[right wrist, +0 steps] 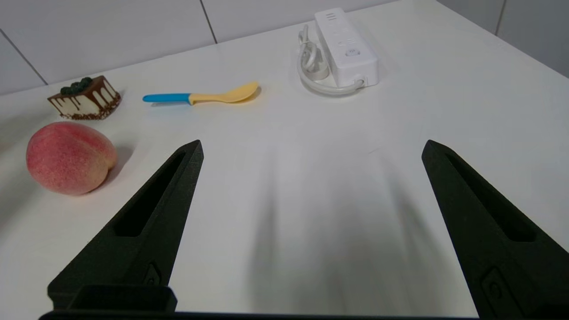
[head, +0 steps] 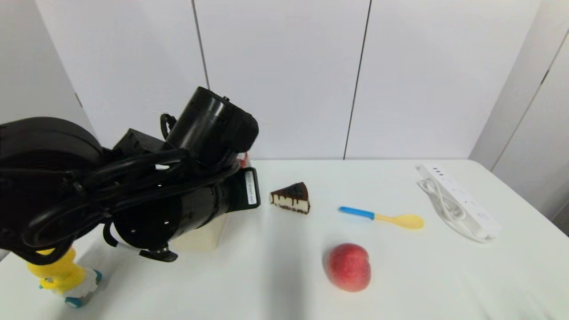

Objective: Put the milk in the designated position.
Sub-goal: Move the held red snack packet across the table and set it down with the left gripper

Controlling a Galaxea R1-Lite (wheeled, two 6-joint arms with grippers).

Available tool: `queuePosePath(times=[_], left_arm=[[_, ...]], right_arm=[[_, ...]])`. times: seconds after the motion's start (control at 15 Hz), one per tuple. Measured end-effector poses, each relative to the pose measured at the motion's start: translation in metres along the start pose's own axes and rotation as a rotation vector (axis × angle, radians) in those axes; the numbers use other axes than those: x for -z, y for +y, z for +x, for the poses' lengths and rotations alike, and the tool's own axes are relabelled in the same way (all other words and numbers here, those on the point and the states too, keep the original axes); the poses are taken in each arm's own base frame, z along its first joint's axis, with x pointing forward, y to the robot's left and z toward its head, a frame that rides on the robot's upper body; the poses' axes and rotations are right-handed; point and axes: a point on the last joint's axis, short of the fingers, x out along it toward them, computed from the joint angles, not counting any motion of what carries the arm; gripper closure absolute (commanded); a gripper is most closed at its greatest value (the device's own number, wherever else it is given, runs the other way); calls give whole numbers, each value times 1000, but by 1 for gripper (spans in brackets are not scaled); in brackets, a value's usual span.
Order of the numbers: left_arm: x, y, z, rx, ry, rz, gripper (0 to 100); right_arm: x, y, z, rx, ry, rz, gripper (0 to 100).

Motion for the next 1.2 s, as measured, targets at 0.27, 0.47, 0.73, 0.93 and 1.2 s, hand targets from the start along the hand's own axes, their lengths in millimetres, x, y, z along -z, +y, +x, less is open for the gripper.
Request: queuePosePath(times=[0.27, 0.47, 0.73, 0.93, 1.2], left_arm=[[11, -8, 12, -15, 37, 37, 100], [18, -13, 22, -29, 59, 62, 100], [32, -19, 30, -77, 82, 122, 100], [40, -20, 37, -134, 82, 156, 100], [48, -23, 47, -169, 89, 181, 100]], right_arm=[[0, 0, 0, 0, 0, 0, 0], [0, 0, 0, 0, 0, 0, 0], [0, 0, 0, 0, 0, 0, 0], [0, 0, 0, -1, 0, 0, 0], [0, 0, 0, 0, 0, 0, 0]])
